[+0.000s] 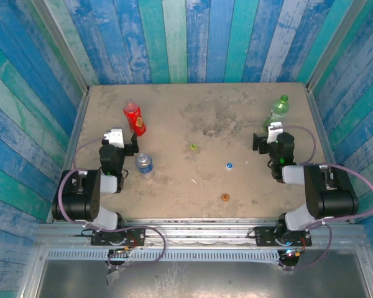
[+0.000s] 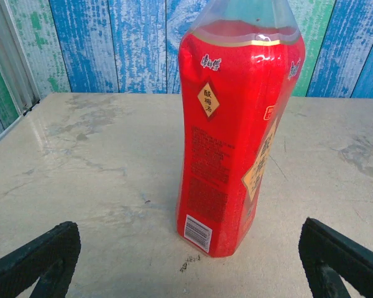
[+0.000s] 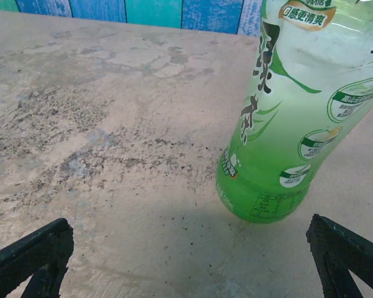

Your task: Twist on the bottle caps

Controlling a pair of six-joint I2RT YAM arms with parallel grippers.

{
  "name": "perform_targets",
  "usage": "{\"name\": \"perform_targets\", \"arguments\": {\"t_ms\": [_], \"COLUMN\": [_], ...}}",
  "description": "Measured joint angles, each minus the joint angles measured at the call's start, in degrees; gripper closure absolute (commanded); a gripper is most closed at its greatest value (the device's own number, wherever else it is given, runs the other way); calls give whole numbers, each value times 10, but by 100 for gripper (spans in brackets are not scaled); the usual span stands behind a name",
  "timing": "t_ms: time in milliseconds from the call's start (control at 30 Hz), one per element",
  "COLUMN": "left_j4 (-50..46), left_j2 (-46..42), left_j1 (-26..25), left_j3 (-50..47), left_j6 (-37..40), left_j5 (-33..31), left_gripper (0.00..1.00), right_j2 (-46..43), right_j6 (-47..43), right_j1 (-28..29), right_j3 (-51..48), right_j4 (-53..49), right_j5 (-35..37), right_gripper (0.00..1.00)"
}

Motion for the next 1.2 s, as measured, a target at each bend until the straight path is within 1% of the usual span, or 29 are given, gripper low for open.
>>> {"name": "perform_targets", "arguments": {"t_ms": [833, 967, 1067, 1200], "left_j4": [0, -10, -47, -105], "left_j2": [0, -2, -29, -119], "left_j1": [0, -3, -11, -28], "left_j3": [0, 0, 0, 0], "left_j6": [0, 0, 0, 0], "left_j5": [0, -11, -28, -54], "left_gripper": [6, 6, 6, 6], "right_j2": [0, -6, -47, -122], "right_j6": [0, -1, -2, -4], "right_j1": [0, 0, 0, 11], "right_j3": [0, -1, -5, -5], "right_j4": [0, -2, -22, -54], "right_j5": [-2, -5, -6, -2], "right_gripper": [0, 0, 0, 0]}}
